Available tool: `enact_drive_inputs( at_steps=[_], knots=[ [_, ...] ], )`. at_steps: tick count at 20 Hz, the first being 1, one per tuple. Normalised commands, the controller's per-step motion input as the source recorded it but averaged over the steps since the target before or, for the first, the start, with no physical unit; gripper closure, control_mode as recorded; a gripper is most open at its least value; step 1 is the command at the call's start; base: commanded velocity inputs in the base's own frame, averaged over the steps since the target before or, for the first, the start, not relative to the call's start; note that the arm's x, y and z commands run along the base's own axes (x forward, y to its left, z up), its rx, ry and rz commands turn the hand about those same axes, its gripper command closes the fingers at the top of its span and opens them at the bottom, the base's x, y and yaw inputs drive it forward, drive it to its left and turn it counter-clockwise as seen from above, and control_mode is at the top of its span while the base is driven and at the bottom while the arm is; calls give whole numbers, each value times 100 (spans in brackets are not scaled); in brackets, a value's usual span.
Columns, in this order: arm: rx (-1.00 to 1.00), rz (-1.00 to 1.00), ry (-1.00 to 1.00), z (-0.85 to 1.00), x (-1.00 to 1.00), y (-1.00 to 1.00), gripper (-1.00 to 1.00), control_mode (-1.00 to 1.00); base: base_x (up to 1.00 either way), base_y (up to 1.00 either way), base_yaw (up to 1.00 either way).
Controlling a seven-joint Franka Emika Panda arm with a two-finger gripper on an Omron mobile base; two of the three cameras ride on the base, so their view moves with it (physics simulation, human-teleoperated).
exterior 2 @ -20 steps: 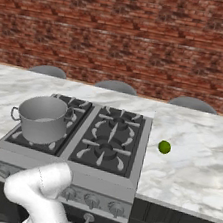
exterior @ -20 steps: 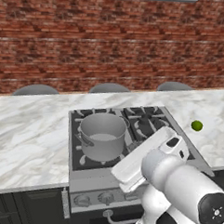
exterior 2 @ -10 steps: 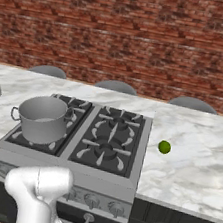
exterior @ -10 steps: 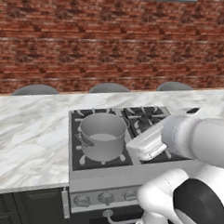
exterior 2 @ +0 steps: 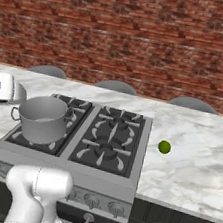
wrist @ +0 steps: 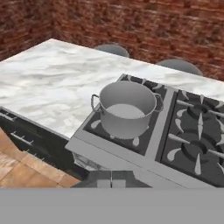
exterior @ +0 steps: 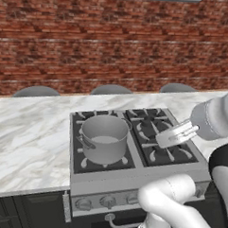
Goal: Turn on the burner for the pot on the stove. Wait thirty seconds for the pot to heat up. Then add the lime to the pot.
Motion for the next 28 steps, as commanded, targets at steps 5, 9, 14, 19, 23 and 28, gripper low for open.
enact_drive_inputs(
  at_steps=[5, 9, 14, 19, 23, 28],
  knots=[
    [0, -2, 37, 0, 1, -30, 100, -100, 0, 0, 0],
    [0, 0, 15, -3, 0, -26, 100, -100, 0, 0, 0],
    [0, 0, 14, -9, 0, -33, 100, -100, 0, 0, 0],
    [0, 0, 9, -21, 0, -26, 100, -100, 0, 0, 0],
    [0, 0, 0, -31, 1, -29, 100, -100, 0, 0, 0],
    [0, 0, 0, -3, 8, -35, 100, -100, 0, 0, 0]
  ],
)
